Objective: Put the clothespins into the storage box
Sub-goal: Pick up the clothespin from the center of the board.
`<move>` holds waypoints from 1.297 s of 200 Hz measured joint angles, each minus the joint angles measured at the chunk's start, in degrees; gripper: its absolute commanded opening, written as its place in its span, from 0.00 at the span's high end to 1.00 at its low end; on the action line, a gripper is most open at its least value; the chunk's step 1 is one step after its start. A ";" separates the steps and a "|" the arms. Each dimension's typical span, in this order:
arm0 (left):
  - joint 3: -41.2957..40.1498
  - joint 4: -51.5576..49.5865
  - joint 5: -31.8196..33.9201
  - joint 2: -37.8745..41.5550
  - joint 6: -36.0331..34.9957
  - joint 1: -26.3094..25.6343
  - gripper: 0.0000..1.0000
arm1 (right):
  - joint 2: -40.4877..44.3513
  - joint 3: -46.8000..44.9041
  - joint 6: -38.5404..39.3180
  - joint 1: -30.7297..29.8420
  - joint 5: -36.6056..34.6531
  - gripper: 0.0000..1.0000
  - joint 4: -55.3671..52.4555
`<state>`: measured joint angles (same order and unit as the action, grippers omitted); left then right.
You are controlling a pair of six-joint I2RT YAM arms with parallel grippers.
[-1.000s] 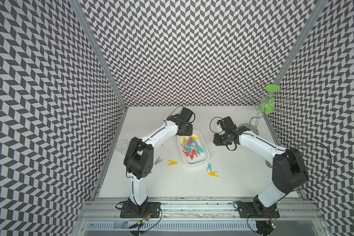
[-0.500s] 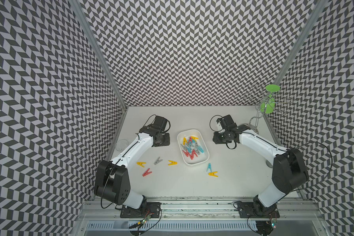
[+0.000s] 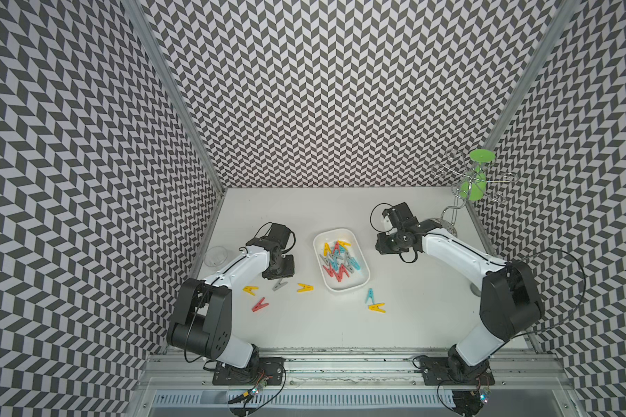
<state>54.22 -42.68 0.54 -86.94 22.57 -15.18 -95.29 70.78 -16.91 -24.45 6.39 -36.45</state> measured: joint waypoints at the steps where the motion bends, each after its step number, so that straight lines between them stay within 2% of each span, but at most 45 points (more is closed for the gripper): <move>1: -0.07 0.04 -0.04 -0.02 0.07 0.09 0.58 | 0.00 0.00 -0.02 0.00 0.00 0.67 0.02; 38: -3.10 1.14 -0.35 -0.59 2.36 2.45 0.58 | 0.00 0.00 -0.02 0.00 0.04 0.68 0.02; 94: -5.27 3.72 -0.74 -1.38 3.50 2.58 0.60 | 0.00 0.00 -0.02 0.00 0.09 0.68 0.02; 137: -5.79 5.11 -0.66 -2.51 4.28 2.58 0.75 | 0.00 -0.02 -0.02 0.00 0.11 0.68 0.02; 165: -5.79 5.79 -0.46 -2.64 4.70 2.73 0.90 | 0.00 -0.13 -0.04 0.00 0.09 0.68 0.07; 185: -5.77 6.21 -0.46 -2.71 4.68 2.82 0.95 | 0.00 -0.42 -0.07 0.00 0.09 0.68 0.09; 205: -5.64 6.16 -0.48 -2.71 4.72 2.82 0.96 | 0.00 -0.66 -0.07 0.00 0.09 0.68 0.04; 228: -3.41 4.96 -1.11 -2.54 5.03 2.78 0.96 | 0.00 -0.66 -0.09 0.00 0.09 0.67 0.07; 259: 6.05 3.10 -1.77 -1.11 5.42 0.50 0.96 | 0.00 -0.68 -0.26 0.00 0.09 0.65 0.09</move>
<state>60.27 -39.57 -1.23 -88.05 27.99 -14.68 -95.29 70.11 -17.17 -24.45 6.48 -36.36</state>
